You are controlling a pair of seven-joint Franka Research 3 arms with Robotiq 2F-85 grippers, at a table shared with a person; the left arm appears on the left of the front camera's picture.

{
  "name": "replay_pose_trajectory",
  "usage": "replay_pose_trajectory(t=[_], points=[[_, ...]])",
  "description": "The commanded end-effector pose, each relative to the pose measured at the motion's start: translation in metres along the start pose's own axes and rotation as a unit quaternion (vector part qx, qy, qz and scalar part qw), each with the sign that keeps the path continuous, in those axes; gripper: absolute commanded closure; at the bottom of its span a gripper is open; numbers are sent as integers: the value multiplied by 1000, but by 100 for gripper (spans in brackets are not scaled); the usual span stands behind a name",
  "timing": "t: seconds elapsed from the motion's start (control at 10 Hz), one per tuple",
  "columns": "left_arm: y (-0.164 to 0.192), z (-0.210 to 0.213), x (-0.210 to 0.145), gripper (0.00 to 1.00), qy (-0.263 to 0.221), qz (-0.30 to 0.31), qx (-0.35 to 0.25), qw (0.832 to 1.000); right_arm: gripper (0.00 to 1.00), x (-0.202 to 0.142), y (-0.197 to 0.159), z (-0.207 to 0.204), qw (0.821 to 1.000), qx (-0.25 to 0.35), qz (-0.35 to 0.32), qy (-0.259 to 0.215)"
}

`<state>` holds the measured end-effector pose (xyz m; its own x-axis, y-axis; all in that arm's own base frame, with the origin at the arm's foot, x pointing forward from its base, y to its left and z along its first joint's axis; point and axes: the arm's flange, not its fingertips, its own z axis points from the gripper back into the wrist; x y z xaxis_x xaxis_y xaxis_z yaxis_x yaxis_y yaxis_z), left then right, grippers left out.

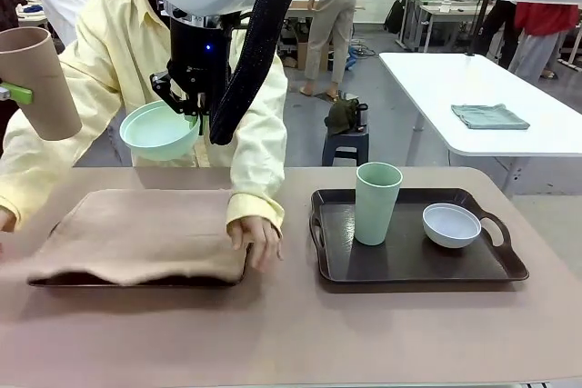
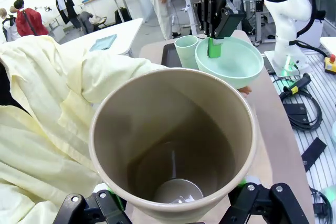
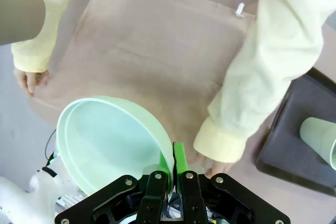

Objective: Set up a tray with a mat and arrange the tableware.
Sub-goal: Place the Picnic Bowl and Reusable plastic cup back onto the Handle tray in front of the human's position.

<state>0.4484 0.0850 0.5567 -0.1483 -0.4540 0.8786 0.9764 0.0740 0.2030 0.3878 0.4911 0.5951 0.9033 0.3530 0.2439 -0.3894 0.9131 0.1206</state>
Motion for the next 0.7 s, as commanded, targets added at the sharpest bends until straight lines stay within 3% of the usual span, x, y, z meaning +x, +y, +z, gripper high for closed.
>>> replay_pose_trajectory(t=[0.0,0.6], points=[[-1,-1,0,100,0,-9,2,1000,98,1,1,-1,1000,-1,-1,-6],[-1,-1,0,100,0,-9,2,1000,98,1,1,-1,1000,-1,-1,-6]])
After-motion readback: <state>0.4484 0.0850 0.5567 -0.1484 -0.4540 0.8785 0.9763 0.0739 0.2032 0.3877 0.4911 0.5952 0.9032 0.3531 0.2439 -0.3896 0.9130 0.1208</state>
